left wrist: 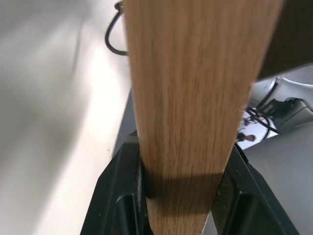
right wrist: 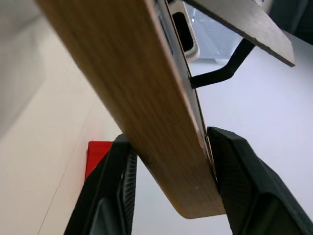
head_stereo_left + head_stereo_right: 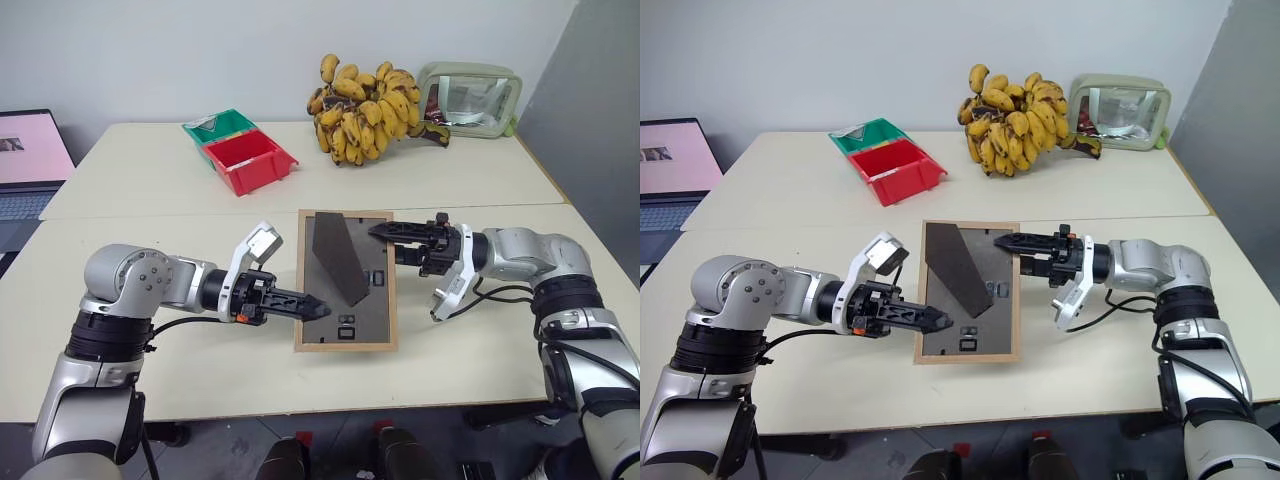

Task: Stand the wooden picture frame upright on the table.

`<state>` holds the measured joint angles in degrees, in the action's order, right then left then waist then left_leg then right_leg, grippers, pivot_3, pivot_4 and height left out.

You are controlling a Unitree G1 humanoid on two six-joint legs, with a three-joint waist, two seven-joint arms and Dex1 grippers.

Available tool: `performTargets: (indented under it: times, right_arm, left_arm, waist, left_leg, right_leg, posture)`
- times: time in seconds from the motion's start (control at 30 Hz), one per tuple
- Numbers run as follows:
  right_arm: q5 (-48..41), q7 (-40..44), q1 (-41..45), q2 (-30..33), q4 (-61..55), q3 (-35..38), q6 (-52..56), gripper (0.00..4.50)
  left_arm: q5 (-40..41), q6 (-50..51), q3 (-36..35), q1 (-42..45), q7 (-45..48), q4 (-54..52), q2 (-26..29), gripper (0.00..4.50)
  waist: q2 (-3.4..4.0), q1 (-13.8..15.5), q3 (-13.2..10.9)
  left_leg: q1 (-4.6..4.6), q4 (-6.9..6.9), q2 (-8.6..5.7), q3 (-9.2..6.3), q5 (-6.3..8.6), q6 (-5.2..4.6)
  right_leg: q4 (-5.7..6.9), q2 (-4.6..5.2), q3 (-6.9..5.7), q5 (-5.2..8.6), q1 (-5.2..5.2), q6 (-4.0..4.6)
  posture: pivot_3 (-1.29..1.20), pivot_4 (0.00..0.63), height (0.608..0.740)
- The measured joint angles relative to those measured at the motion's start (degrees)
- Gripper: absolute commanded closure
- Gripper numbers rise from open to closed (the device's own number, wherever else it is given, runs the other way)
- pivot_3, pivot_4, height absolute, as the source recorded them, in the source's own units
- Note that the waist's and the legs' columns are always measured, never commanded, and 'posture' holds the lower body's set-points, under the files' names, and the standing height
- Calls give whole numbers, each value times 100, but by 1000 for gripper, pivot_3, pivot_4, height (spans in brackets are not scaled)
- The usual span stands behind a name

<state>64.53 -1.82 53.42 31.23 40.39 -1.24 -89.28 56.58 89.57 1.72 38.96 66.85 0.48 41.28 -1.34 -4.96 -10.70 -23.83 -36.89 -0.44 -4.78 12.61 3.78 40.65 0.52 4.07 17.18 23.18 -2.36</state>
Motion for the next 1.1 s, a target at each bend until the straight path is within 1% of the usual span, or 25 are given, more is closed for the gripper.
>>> performTargets:
  times: [0.1,0.17,0.23,0.27,0.33,0.47,0.53,0.6,0.63,0.67,0.7,0.73,0.77,0.83,0.87,0.9,0.97,1.03,1.1]
  right_arm:
    - [209,-465,58,154,-96,-282,127,2803]
    - [242,-694,121,248,-128,-484,212,2822]
    - [231,-857,160,296,-8,-662,291,2895]
    - [217,-909,169,320,85,-779,341,3083]
    - [164,-977,186,395,306,-1009,368,3211]
    - [-119,-1072,293,471,656,-1315,329,3214]
    - [-400,-1038,404,433,1024,-1465,342,3216]
    - [-892,-703,563,255,1661,-1609,398,3217]
    - [-1289,-381,637,92,2122,-1658,468,3217]
    - [-1832,292,743,-217,2684,-1641,574,3222]
    - [-2284,844,755,-391,3016,-1574,743,3233]
    - [-2842,1571,747,-642,3258,-1498,1010,3241]
    - [-3559,2583,704,-961,3302,-1294,1508,3241]
    - [-4785,4079,653,-1467,3223,-842,2640,3241]
    - [-5408,4906,658,-1729,3103,-557,3437,3241]
    - [-5877,5490,684,-1890,3041,-333,4135,3241]
    - [-6569,6386,854,-2090,2955,27,5670,3241]
    - [-6958,6805,990,-2155,2940,243,6908,3241]
    - [-7061,7047,1029,-2200,2952,278,7715,3241]
  left_arm:
    - [52,20,-7,-8,-23,16,0,3215]
    - [86,18,-37,-16,-37,18,1,2519]
    - [110,-95,-170,-19,-48,14,0,2332]
    - [112,-133,-264,-6,-111,61,-1,2081]
    - [67,-248,-530,20,-300,307,1,1607]
    - [-45,-472,-1228,41,-879,687,0,851]
    - [-43,-587,-1659,-43,-1233,513,-1,493]
    - [-27,-713,-2119,-388,-1693,-66,-85,104]
    - [-31,-798,-2364,-594,-2017,-408,-232,6]
    - [-72,-955,-2551,-852,-2366,-817,-356,0]
    - [-121,-1068,-2661,-996,-2627,-1116,-499,0]
    - [-189,-1239,-2750,-1142,-2900,-1467,-588,0]
    - [-372,-1489,-2725,-1345,-3097,-1891,-547,0]
    - [-662,-1901,-2432,-1601,-3258,-2596,-459,0]
    - [-857,-2206,-2261,-1772,-3318,-2927,-431,0]
    - [-993,-2449,-2135,-1871,-3410,-3127,-522,0]
    - [-1412,-3051,-1960,-2097,-3641,-3380,-638,0]
    - [-1784,-3529,-1841,-2267,-3840,-3425,-751,0]
    - [-2069,-3875,-1704,-2429,-3975,-3425,-828,0]
  waist:
    - [0,-2,0]
    - [0,-6,0]
    - [-2,-7,1]
    - [-1,-6,1]
    - [-2,-7,1]
    - [-2,-23,1]
    - [-2,-33,1]
    - [-4,-67,2]
    - [-5,-78,2]
    - [-12,-99,4]
    - [-19,-115,2]
    - [-28,-125,-3]
    - [-33,-134,-6]
    - [-32,-134,-7]
    - [-31,-125,-8]
    - [-28,-102,-10]
    - [-27,-25,-10]
    - [-27,37,-9]
    - [-27,76,-9]
  left_leg:
    - [3,0,0,3,0,0]
    - [5,0,0,4,0,0]
    - [5,-1,0,3,0,0]
    - [6,-1,0,4,0,0]
    - [6,-2,-1,4,0,-1]
    - [6,-2,2,5,0,-1]
    - [6,-1,4,7,0,-1]
    - [10,1,7,14,1,-2]
    - [10,0,8,13,1,-2]
    - [13,0,11,15,1,-3]
    - [18,-1,12,9,2,-3]
    - [19,-2,13,2,3,-6]
    - [20,-2,13,-1,5,-9]
    - [33,0,8,-6,12,-20]
    - [50,3,10,-11,14,-20]
    - [79,12,8,-17,15,-21]
    - [102,18,8,-24,17,-23]
    - [101,17,3,-28,17,-23]
    - [98,17,1,-24,18,-24]
  right_leg:
    - [13,0,1,3,1,6]
    - [15,-1,1,4,2,7]
    - [16,-2,0,4,1,8]
    - [18,-1,1,4,1,8]
    - [18,-1,1,4,1,8]
    - [19,-1,1,4,2,8]
    - [19,-1,2,4,1,8]
    - [15,4,7,4,-4,8]
    - [15,10,5,4,-7,8]
    - [11,22,6,3,-11,8]
    - [12,24,-1,2,-23,8]
    - [11,25,-6,2,-25,8]
    - [11,25,-9,2,-29,8]
    - [11,30,-12,2,-43,8]
    - [1,29,-16,2,-67,8]
    - [-10,30,-21,2,-97,8]
    - [-26,29,-26,2,-123,8]
    - [-26,29,-31,2,-124,8]
    - [-33,29,-32,2,-124,8]
  posture:
    - [0,150,740]
    - [0,150,740]
    - [0,150,740]
    - [0,150,740]
    - [0,150,740]
    - [0,150,740]
    - [0,150,740]
    - [0,150,740]
    - [0,150,740]
    - [0,150,740]
    - [0,150,740]
    - [0,150,740]
    - [0,150,740]
    - [0,150,740]
    - [0,150,740]
    - [0,150,740]
    - [0,150,740]
    - [0,150,740]
    - [0,150,740]
